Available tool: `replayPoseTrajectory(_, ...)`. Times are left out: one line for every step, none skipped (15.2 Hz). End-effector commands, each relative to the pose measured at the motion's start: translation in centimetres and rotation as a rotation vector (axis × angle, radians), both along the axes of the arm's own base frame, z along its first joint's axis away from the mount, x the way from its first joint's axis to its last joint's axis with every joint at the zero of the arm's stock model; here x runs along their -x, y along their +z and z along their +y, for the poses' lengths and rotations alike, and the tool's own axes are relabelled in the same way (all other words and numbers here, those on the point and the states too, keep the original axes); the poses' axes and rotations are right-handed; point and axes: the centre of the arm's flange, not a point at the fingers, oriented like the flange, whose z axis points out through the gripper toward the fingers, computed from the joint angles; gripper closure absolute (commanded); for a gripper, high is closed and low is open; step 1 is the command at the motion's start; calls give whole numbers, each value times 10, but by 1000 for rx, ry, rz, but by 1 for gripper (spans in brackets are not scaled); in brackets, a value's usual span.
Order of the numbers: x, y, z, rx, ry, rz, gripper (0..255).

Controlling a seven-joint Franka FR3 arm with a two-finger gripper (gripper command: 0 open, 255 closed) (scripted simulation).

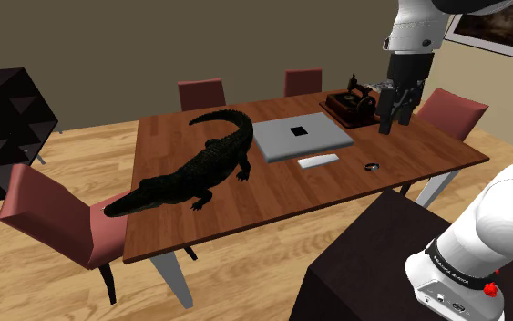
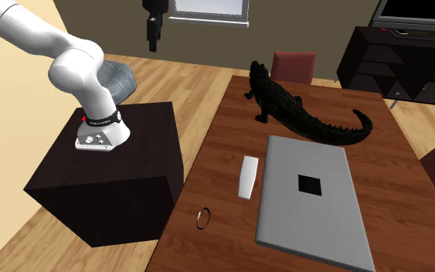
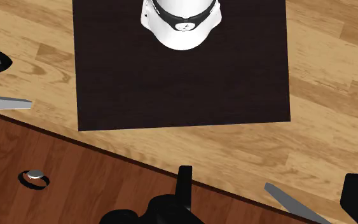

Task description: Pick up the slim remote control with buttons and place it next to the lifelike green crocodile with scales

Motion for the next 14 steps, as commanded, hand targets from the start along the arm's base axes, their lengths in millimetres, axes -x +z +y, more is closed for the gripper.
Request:
replayPoseTrajectory(0,0,0,0,0,0,0)
replayPoseTrajectory(-1,-9,-8,-1,27,-6,0)
replayPoseTrajectory(-2,-19,-17,-2,54,-12,0)
replayPoseTrajectory(-3,-28,-25,-3,81,-17,0)
replayPoseTrajectory(-5,-37,-33,-5,109,-23,0)
replayPoseTrajectory(-6,-46,-42,-6,136,-29,0)
replayPoseTrajectory(-9,-56,-50,-7,163,-35,0)
replayPoseTrajectory(-11,-65,-58,-8,190,-41,0)
replayPoseTrajectory(-14,-74,-66,-9,217,-46,0)
replayPoseTrajectory(-17,-83,-74,-10,244,-52,0)
replayPoseTrajectory(-20,-93,-82,-12,271,-58,0)
replayPoseTrajectory(-23,-102,-89,-13,299,-64,0)
replayPoseTrajectory(-27,-111,-97,-14,326,-70,0)
replayPoseTrajectory(-31,-120,-105,-15,353,-76,0)
